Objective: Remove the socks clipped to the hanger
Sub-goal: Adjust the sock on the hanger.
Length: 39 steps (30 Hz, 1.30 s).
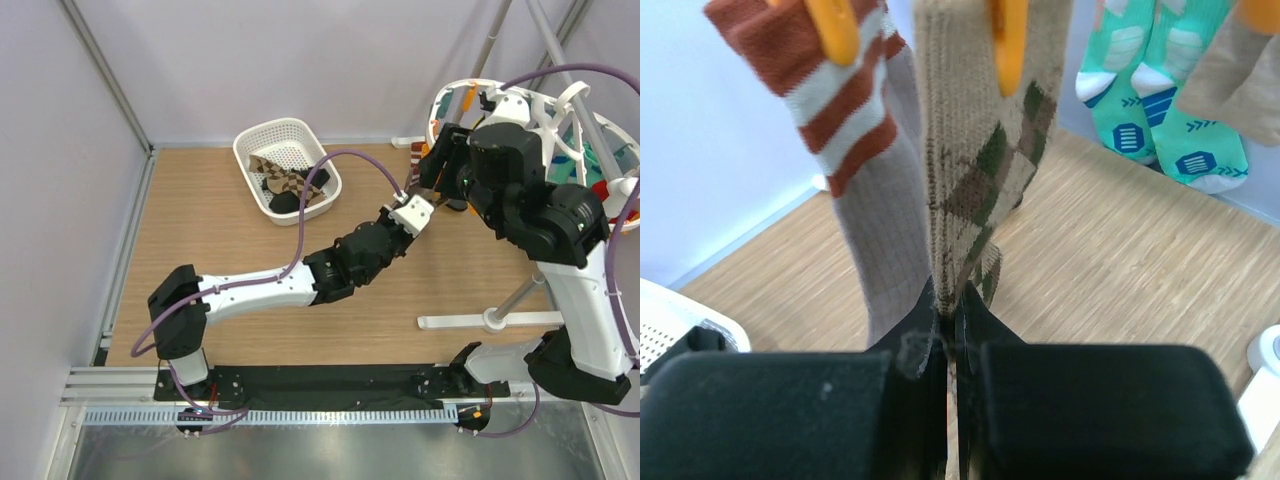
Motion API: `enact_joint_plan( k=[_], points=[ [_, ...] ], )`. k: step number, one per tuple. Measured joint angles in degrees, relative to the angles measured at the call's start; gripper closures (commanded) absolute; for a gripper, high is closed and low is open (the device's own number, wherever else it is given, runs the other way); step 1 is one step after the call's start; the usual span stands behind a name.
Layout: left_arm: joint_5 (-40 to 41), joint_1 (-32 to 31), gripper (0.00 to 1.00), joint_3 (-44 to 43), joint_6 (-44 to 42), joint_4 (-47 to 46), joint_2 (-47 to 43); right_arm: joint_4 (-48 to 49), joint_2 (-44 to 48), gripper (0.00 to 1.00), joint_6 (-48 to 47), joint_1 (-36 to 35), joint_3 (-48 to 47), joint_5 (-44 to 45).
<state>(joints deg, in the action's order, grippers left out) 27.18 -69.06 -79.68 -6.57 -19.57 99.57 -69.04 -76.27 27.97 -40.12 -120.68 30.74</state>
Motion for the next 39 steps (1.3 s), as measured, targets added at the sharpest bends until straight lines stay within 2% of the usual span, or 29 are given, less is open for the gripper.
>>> enact_joint_plan(
  k=[6, 13, 22, 39],
  points=[
    [1.97, -0.72, 1.0, 1.6, -1.62, -1.53, -0.79, 0.52, 5.77, 0.41, 1.6, -0.02, 6.45, 4.15],
    [5.33, -1.73, 1.0, 1.7, -3.43, -2.12, -0.79, 0.46, 6.32, 0.39, 3.08, -0.02, 8.5, 7.72],
    [13.44, -2.97, 1.0, 1.27, -7.98, -6.32, 0.37, 0.48, 7.74, 0.38, 8.04, -0.04, 11.39, 7.67],
    [22.77, -8.11, 1.0, -0.9, -25.7, -20.2, 7.26, 8.46, 7.89, 0.37, 12.41, -0.07, 18.14, 11.98]
  ],
)
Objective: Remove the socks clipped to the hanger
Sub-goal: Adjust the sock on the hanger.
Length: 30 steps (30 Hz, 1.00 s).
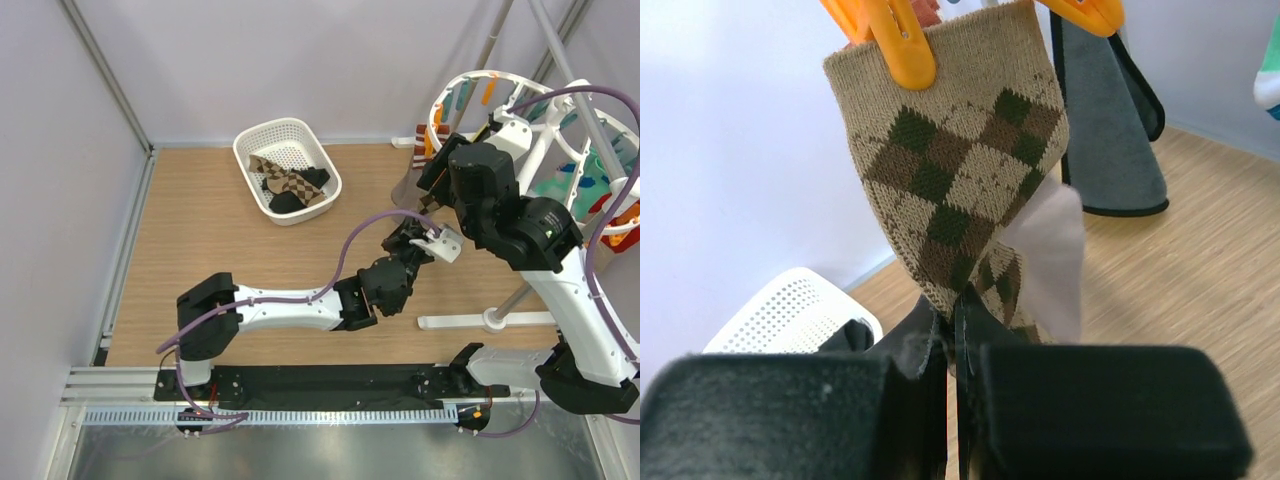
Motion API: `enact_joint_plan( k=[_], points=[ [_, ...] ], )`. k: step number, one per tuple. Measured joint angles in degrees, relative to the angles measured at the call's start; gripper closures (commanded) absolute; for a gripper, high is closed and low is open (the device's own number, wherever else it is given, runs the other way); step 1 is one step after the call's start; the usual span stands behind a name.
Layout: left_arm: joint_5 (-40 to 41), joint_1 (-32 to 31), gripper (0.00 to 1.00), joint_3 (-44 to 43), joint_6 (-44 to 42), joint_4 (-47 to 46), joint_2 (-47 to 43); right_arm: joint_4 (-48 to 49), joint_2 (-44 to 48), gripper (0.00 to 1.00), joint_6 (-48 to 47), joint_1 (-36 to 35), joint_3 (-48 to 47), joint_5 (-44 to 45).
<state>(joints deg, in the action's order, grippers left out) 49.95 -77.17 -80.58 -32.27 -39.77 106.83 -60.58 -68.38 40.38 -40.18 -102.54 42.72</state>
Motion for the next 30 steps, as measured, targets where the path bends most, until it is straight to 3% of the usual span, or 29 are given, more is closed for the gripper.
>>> enact_joint_plan(
  k=[5, 8, 18, 30],
  points=[
    [1.03, -0.22, 1.0, -0.04, -1.49, -0.81, 0.7, 1.49, -0.37, 0.38, -0.59, -0.04, 0.94, 0.46],
    [-0.76, -0.09, 1.0, -0.04, 2.49, 3.15, -0.09, 1.92, -0.35, 0.39, -1.03, -0.09, 1.53, 0.46],
    [-18.05, 1.46, 1.0, 2.69, 23.32, 20.87, -11.3, 0.83, 5.73, 0.41, -1.9, -0.04, 6.47, 4.83],
    [-32.39, 4.39, 1.0, 5.18, 34.25, 24.44, -14.84, 0.35, 11.82, 0.42, -2.32, 0.46, 8.74, 3.76]
  ],
)
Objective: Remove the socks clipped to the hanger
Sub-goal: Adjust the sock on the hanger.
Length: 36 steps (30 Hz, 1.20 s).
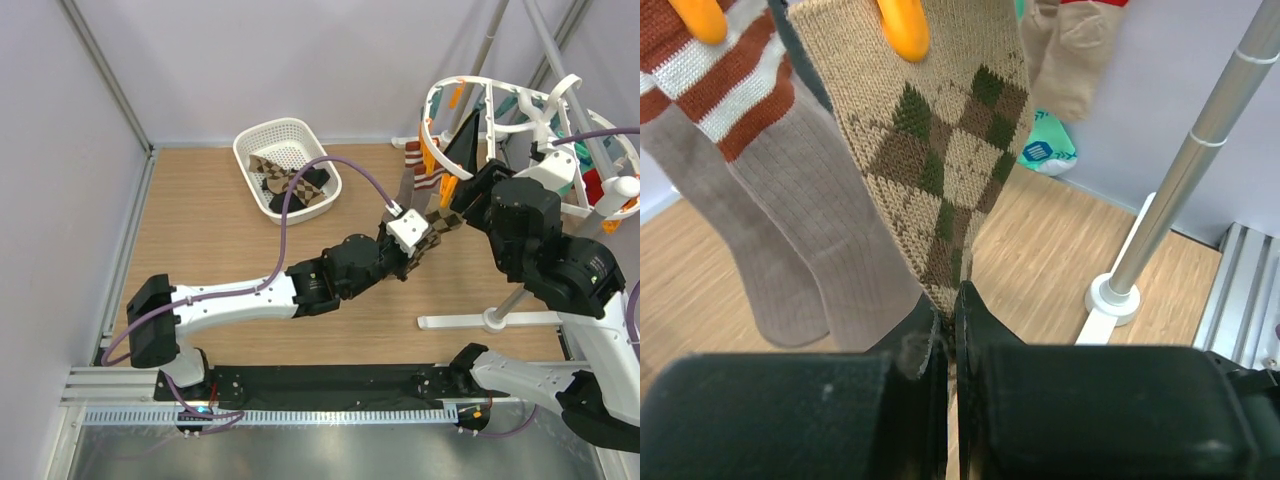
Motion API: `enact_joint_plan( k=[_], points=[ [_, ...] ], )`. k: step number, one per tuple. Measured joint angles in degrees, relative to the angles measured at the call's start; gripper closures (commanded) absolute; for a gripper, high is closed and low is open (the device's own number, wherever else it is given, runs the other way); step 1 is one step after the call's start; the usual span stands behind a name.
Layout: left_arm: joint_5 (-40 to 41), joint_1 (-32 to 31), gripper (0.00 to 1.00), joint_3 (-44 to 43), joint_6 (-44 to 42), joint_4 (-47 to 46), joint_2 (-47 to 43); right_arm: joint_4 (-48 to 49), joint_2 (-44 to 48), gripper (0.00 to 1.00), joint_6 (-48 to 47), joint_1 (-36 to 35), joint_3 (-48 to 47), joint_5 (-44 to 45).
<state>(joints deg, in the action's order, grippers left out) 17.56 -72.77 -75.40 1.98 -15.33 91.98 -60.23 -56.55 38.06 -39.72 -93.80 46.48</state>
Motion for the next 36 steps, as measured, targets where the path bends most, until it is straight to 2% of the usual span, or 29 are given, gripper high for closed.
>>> enact_joint_plan(
  k=[14, 18, 24, 28, 32, 36],
  points=[
    [-2.93, 2.16, 1.0, 0.0, 3.74, 0.2, 1.38, 2.73, 0.2, 0.41, 0.24, 0.11, -0.15, -9.9],
    [-5.49, 3.63, 0.99, -0.13, 7.5, 0.39, 1.4, 4.07, 0.98, 0.37, -0.55, 0.11, 1.68, -12.07],
    [-10.67, 7.54, 1.0, -0.55, 15.72, 1.68, 1.4, 6.25, 10.32, 0.31, -5.92, 0.11, 13.46, -17.33],
    [-13.46, 9.33, 1.0, -0.55, 21.0, 2.19, 1.4, 6.64, 19.61, 0.17, -8.35, 0.11, 20.65, -19.56],
    [-16.87, 10.49, 0.99, -0.55, 26.1, 2.25, 1.4, 8.11, 24.17, 0.06, -9.49, 0.11, 26.1, -20.48],
    [-19.19, 11.1, 1.0, -1.18, 29.51, 2.78, 1.4, 13.33, 27.5, 0.0, -9.94, 0.11, 38.05, -22.14]
  ],
)
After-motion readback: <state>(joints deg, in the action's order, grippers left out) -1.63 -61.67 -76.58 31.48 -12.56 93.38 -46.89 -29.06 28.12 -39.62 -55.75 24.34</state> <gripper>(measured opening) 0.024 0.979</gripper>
